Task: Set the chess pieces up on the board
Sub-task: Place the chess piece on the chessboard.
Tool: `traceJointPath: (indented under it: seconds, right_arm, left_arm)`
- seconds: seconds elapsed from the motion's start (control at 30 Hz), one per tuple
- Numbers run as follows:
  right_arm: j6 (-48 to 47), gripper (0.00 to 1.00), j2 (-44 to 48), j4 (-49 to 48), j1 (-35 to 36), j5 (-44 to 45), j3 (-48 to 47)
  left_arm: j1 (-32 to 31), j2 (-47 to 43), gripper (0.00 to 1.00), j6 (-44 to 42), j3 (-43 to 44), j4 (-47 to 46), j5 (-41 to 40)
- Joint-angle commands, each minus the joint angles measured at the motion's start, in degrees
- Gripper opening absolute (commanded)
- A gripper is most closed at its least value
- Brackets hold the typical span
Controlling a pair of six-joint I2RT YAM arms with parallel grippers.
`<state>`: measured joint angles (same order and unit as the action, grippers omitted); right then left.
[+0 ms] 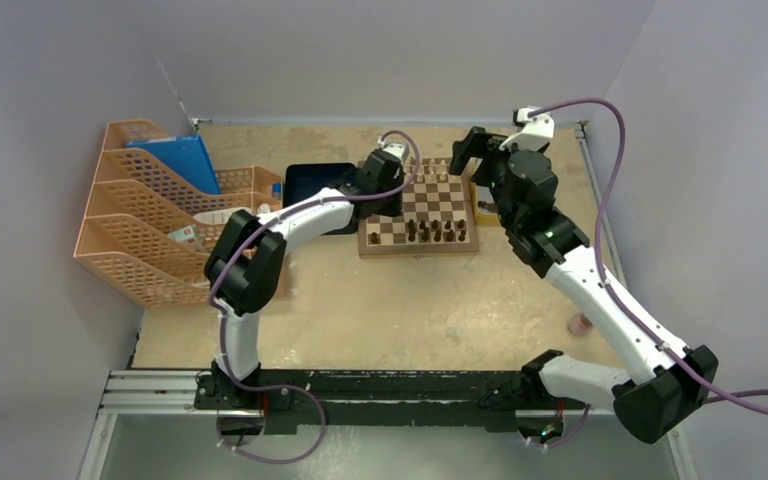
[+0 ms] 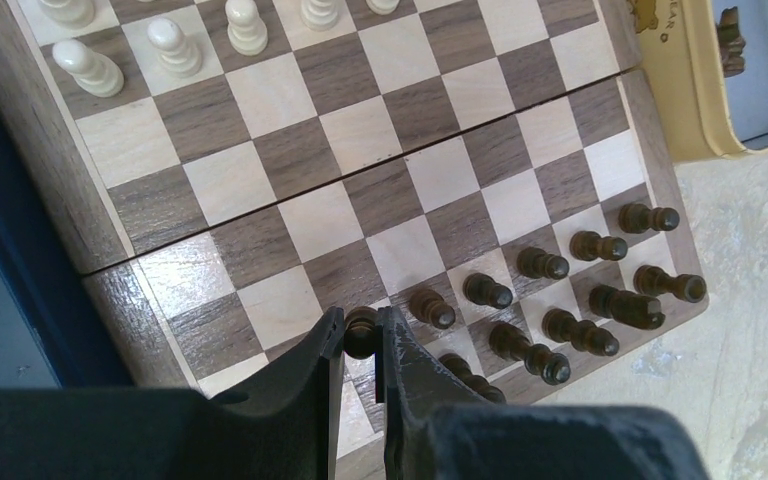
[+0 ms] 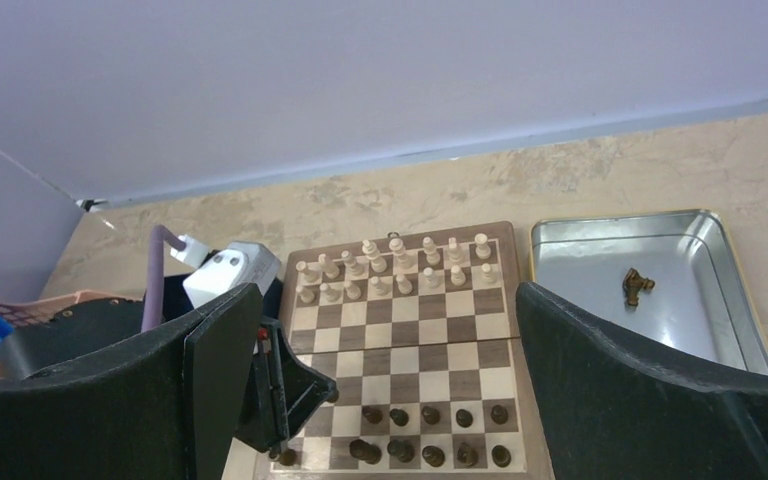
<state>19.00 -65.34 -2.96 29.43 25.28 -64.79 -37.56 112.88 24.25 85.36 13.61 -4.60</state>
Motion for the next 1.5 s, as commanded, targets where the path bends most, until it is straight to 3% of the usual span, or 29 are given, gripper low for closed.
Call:
traceJointPath:
  seconds: [0.0, 1.13, 1.47]
  right_arm:
    - [-0.73, 0.99, 1.25, -2.98, -0.17, 3.68, 0.26]
    - [-3.23, 0.99, 1.54, -3.18, -0.24, 0.76, 0.26]
    - [-3.45, 0.99, 0.83, -3.0, -0.23, -0.6, -0.07]
  left_arm:
    - [-0.53, 1.4, 0.13, -0.61, 0.09, -1.75, -0.63]
    - [-2.62, 3.57, 0.17, 1.76, -0.47, 2.16, -1.79]
    - [-2.87, 3.42, 0.26, 1.46, 0.13, 2.83, -3.19]
